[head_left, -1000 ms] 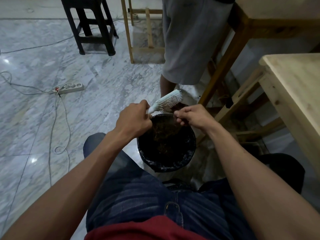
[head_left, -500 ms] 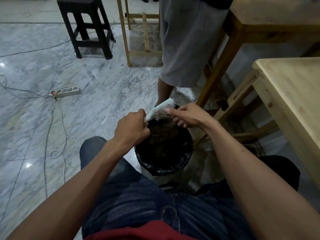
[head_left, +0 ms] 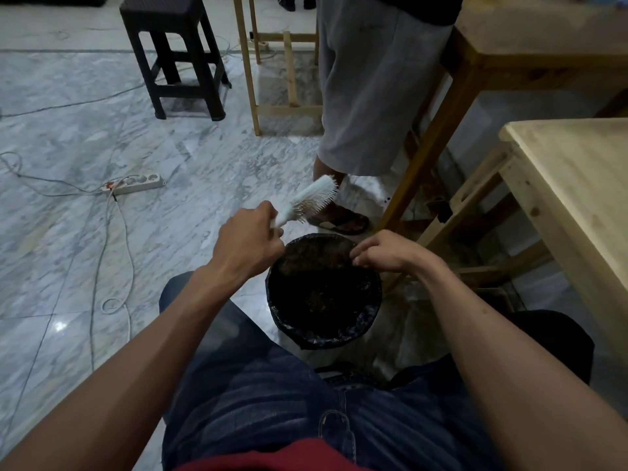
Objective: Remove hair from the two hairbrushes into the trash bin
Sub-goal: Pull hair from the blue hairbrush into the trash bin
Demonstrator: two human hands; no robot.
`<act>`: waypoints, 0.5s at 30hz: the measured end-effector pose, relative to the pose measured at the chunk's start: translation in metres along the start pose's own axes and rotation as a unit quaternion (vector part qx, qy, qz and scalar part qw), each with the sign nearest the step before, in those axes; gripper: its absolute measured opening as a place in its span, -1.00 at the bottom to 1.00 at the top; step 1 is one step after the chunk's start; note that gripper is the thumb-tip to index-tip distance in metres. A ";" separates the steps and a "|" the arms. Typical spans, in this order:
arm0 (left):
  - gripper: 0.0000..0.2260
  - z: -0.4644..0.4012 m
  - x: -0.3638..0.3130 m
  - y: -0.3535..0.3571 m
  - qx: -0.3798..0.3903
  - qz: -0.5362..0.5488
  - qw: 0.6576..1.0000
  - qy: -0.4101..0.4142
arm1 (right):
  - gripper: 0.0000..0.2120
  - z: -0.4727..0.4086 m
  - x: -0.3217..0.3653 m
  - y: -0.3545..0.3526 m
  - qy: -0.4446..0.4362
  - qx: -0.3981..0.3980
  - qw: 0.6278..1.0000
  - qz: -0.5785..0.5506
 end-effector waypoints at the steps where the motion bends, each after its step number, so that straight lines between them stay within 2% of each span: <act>1: -0.84 0.001 -0.004 0.003 0.008 -0.001 1.000 0.013 | -0.67 -0.001 0.005 -0.002 -0.022 -0.006 0.999 -0.032; 3: -0.84 0.003 -0.010 0.010 0.015 0.000 0.999 0.034 | -0.59 0.000 0.017 -0.005 -0.096 -0.015 0.983 -0.157; 5: -0.85 0.004 -0.014 0.016 0.016 0.007 0.999 0.049 | -0.65 0.002 0.027 -0.004 -0.152 0.016 0.958 -0.244; 8: -0.84 0.004 -0.021 0.020 0.014 0.029 0.998 0.058 | -0.63 0.001 0.033 0.006 -0.167 0.052 0.952 -0.252; 11: -0.84 0.004 -0.023 0.018 0.006 0.039 0.998 0.057 | -0.82 -0.003 0.028 0.010 -0.165 -0.017 0.949 -0.268; 15: -0.84 0.004 -0.014 0.013 -0.001 0.014 0.999 0.033 | -0.91 -0.002 0.013 0.005 -0.129 -0.078 0.961 -0.231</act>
Point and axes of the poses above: each hand's wrist, its own z-axis away from the middle knuckle, its own y-axis out of the palm, x = y × z, the point moved 6 cm from there along -z, towards the middle knuckle, and after that the axes turned 13 degrees about x, right-handed, at the moved point
